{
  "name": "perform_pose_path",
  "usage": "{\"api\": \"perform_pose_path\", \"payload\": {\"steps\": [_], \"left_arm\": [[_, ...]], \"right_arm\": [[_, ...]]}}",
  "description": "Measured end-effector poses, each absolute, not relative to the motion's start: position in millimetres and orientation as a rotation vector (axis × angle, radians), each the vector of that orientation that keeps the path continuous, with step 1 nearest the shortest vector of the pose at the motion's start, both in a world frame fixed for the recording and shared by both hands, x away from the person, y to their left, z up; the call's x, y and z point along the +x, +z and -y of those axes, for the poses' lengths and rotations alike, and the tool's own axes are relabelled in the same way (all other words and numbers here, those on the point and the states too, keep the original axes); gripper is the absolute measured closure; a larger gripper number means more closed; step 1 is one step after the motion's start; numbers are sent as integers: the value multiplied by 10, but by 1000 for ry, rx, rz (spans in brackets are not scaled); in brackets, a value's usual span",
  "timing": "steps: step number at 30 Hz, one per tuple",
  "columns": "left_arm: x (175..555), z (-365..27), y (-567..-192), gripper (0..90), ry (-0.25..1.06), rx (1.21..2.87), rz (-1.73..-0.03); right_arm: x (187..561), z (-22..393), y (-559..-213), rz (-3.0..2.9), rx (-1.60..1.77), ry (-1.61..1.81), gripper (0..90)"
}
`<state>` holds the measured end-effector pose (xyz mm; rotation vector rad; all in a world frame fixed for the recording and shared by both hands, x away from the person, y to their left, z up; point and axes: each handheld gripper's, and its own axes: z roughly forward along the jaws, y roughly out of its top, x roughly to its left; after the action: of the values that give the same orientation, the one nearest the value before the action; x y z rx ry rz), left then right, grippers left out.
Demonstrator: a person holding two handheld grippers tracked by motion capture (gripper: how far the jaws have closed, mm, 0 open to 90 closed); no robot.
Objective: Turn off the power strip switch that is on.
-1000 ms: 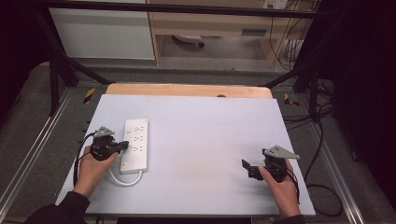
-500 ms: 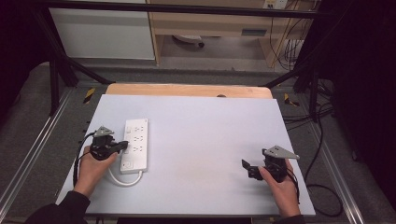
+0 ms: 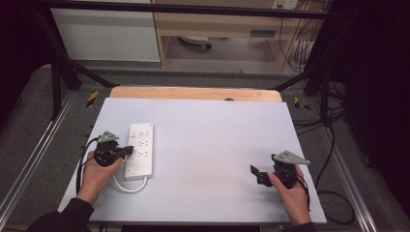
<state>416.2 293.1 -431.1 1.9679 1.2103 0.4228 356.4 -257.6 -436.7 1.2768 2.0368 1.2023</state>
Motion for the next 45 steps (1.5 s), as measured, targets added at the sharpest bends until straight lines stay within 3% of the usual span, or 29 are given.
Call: {"api": "perform_pose_path", "payload": {"steps": [27, 45], "left_arm": [[4203, -2747, -4127, 900, 457, 1955, -1135], [4242, -2712, -4012, 502, 454, 1894, -1162]], "right_arm": [[3561, 2580, -4357, -2036, 1261, 1203, 41], [3565, 2580, -4359, -2037, 1260, 1204, 39]]}}
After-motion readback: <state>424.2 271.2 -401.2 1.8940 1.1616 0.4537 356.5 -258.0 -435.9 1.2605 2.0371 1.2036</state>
